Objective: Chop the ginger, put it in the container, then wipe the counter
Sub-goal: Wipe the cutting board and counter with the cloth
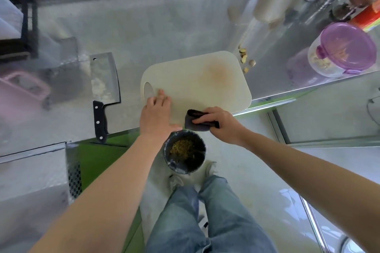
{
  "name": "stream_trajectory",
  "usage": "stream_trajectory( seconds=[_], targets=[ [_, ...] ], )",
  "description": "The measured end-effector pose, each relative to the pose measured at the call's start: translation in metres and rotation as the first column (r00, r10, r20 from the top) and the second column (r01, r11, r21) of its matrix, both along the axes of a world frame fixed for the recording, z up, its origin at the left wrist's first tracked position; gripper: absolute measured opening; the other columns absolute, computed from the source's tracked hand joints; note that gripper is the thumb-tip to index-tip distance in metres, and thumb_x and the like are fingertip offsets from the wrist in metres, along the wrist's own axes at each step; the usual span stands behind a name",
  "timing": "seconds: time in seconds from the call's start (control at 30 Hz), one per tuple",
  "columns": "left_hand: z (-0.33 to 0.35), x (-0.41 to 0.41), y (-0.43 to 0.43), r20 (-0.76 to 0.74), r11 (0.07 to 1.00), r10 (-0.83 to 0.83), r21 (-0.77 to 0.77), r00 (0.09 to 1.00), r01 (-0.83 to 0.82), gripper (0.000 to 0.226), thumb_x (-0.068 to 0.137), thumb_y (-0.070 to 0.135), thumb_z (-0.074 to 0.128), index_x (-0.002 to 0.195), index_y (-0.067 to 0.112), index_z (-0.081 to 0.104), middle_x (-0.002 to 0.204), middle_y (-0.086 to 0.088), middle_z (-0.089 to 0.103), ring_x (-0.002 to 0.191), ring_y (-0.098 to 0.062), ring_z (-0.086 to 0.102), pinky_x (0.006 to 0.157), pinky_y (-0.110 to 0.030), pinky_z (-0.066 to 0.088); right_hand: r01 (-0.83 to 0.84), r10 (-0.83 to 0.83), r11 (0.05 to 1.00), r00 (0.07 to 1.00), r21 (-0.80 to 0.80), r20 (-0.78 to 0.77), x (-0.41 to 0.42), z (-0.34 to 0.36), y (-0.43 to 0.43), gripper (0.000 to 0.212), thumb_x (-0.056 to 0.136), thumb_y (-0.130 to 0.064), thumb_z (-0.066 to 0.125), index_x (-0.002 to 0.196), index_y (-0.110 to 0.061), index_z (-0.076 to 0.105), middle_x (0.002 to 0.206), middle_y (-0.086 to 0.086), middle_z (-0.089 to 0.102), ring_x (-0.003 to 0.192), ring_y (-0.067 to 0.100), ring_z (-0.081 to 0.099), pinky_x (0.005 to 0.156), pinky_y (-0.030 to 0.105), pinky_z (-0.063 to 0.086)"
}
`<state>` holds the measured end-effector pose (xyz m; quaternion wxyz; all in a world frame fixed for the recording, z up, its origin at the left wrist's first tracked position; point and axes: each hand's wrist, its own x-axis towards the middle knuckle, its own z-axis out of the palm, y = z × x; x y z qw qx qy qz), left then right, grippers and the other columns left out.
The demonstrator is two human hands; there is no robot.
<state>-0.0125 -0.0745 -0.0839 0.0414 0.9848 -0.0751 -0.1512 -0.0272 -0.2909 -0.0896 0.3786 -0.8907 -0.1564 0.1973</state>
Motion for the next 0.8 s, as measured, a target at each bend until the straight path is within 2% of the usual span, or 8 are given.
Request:
stream_trajectory(
  seconds=[0.1, 0.17, 0.3, 0.37, 0.5, 0.6, 0.7, 0.8],
  targets=[
    [0.001, 0.000, -0.001, 0.000, 1.000, -0.017, 0.023, 1.000, 0.017, 0.097, 0.068, 0.064, 0.070, 0.143, 0.017, 0.030, 0.158, -0.006, 0.017, 0.128, -0.029, 0.033, 0.103, -0.038, 0.037, 0.254, -0.253, 0.967, 0.964, 0.006, 0.084, 0.013, -0.005, -0.010, 0.059, 0.074, 0.014, 0.048, 0.122, -0.017, 0.065, 0.125, 0.004, 0.055, 0.109, 0.021, 0.045, 0.099, 0.029, 0.036],
    [0.002, 0.001, -0.003, -0.011, 1.000, -0.011, 0.027, 1.000, 0.012, 0.097, 0.067, 0.063, 0.072, 0.142, 0.016, 0.030, 0.158, -0.007, 0.018, 0.127, -0.030, 0.034, 0.103, -0.039, 0.038, 0.315, -0.307, 0.948, 0.941, -0.036, 0.143, 0.015, -0.010, -0.010, 0.060, 0.075, 0.013, 0.050, 0.125, -0.017, 0.063, 0.128, 0.006, 0.054, 0.109, 0.025, 0.045, 0.100, 0.037, 0.038],
    [0.006, 0.004, -0.007, -0.037, 0.999, 0.001, 0.045, 0.999, 0.001, 0.095, 0.067, 0.059, 0.075, 0.140, 0.014, 0.033, 0.158, -0.009, 0.018, 0.126, -0.031, 0.034, 0.099, -0.038, 0.039, 0.030, -0.030, 0.999, 0.999, 0.018, 0.037, -0.004, -0.001, 0.002, 0.054, 0.072, 0.009, 0.049, 0.114, -0.017, 0.070, 0.118, 0.006, 0.060, 0.104, 0.022, 0.050, 0.094, 0.031, 0.040],
    [0.009, 0.004, -0.009, -0.047, 0.998, 0.003, 0.064, 0.999, 0.000, 0.095, 0.067, 0.059, 0.075, 0.140, 0.014, 0.033, 0.158, -0.010, 0.018, 0.125, -0.032, 0.034, 0.099, -0.039, 0.039, 0.010, -0.012, 0.999, 0.999, 0.048, 0.046, -0.005, 0.003, -0.002, 0.054, 0.072, 0.011, 0.050, 0.115, -0.016, 0.069, 0.118, 0.006, 0.060, 0.105, 0.020, 0.050, 0.094, 0.028, 0.038],
    [0.011, 0.005, -0.014, -0.082, 0.996, 0.017, 0.092, 0.996, -0.010, 0.096, 0.070, 0.056, 0.074, 0.142, 0.012, 0.029, 0.158, -0.011, 0.015, 0.129, -0.033, 0.032, 0.101, -0.040, 0.040, 0.430, -0.417, 0.902, 0.892, -0.045, 0.175, 0.023, -0.008, -0.028, 0.057, 0.077, 0.010, 0.051, 0.129, -0.013, 0.058, 0.126, 0.010, 0.053, 0.109, 0.029, 0.045, 0.098, 0.037, 0.038],
    [0.014, 0.005, -0.016, -0.095, 0.995, 0.028, 0.097, 0.995, -0.019, 0.096, 0.071, 0.054, 0.074, 0.143, 0.010, 0.028, 0.158, -0.012, 0.014, 0.128, -0.033, 0.032, 0.100, -0.040, 0.041, 0.314, -0.297, 0.948, 0.936, -0.062, 0.189, 0.010, -0.016, -0.023, 0.055, 0.076, 0.008, 0.052, 0.126, -0.012, 0.061, 0.124, 0.012, 0.055, 0.104, 0.030, 0.048, 0.096, 0.041, 0.041],
    [0.014, 0.004, -0.018, -0.101, 0.995, 0.033, 0.094, 0.994, -0.023, 0.097, 0.071, 0.053, 0.075, 0.143, 0.009, 0.028, 0.158, -0.013, 0.013, 0.130, -0.034, 0.031, 0.101, -0.041, 0.040, 0.061, -0.064, 0.997, 0.996, 0.038, 0.066, -0.011, -0.006, -0.013, 0.051, 0.074, 0.002, 0.050, 0.120, -0.014, 0.066, 0.117, 0.004, 0.058, 0.101, 0.018, 0.047, 0.091, 0.017, 0.036],
    [0.016, 0.003, -0.020, -0.111, 0.994, 0.041, 0.104, 0.993, -0.029, 0.096, 0.072, 0.052, 0.074, 0.145, 0.011, 0.026, 0.159, -0.013, 0.005, 0.140, -0.035, 0.019, 0.111, -0.044, 0.030, 0.218, -0.225, 0.973, 0.970, 0.076, 0.093, 0.010, -0.001, -0.025, 0.053, 0.077, 0.007, 0.051, 0.124, -0.014, 0.063, 0.121, 0.006, 0.055, 0.108, 0.020, 0.047, 0.096, 0.024, 0.038]
  ],
)
